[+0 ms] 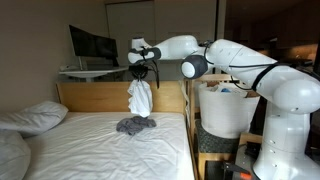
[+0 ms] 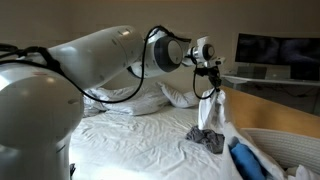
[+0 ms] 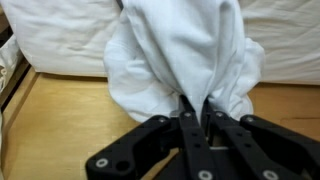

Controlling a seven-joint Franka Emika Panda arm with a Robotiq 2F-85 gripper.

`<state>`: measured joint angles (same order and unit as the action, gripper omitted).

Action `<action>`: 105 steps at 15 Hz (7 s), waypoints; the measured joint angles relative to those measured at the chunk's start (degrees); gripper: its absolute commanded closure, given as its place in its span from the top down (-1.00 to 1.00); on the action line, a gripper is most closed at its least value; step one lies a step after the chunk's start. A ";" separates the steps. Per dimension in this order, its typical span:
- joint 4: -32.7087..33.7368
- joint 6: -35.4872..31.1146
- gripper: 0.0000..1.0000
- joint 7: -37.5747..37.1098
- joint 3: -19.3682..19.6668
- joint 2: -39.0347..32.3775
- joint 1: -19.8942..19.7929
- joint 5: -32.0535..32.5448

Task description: Put the clothes on the bed in the laundry hamper

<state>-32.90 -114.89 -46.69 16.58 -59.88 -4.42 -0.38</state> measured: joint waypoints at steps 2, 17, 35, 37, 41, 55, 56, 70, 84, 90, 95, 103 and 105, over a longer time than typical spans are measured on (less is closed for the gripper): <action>0.00 -4.66 -0.95 -4.26 0.00 -0.91 -0.01 -0.46; -0.17 -6.71 -0.93 1.85 -4.81 1.02 -4.40 -3.24; -2.14 14.33 -0.94 18.19 -8.06 8.99 -7.21 -3.85; -2.15 15.91 -0.94 22.65 -8.54 9.38 -7.78 -3.92; -2.12 19.98 -0.94 33.39 -9.60 13.57 -11.34 -4.05; -7.17 42.46 -0.80 42.93 -4.32 19.54 -19.82 -0.35; -7.17 42.46 -0.80 42.92 -4.38 19.60 -19.73 -0.35; -4.66 46.43 -0.94 53.76 -4.17 26.12 -21.28 -0.20; -3.95 50.05 -0.93 54.13 2.63 35.59 -36.05 -1.61; -6.03 52.73 -0.17 54.16 6.64 38.86 -42.41 -1.67; -9.58 53.02 0.47 54.17 7.49 41.67 -43.42 -1.67; -20.74 44.01 1.00 50.26 2.37 42.58 -32.38 -2.08; -25.30 39.21 1.00 48.52 0.42 42.83 -28.70 -2.13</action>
<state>-58.20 -75.68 1.83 17.00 -17.05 -33.12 -2.51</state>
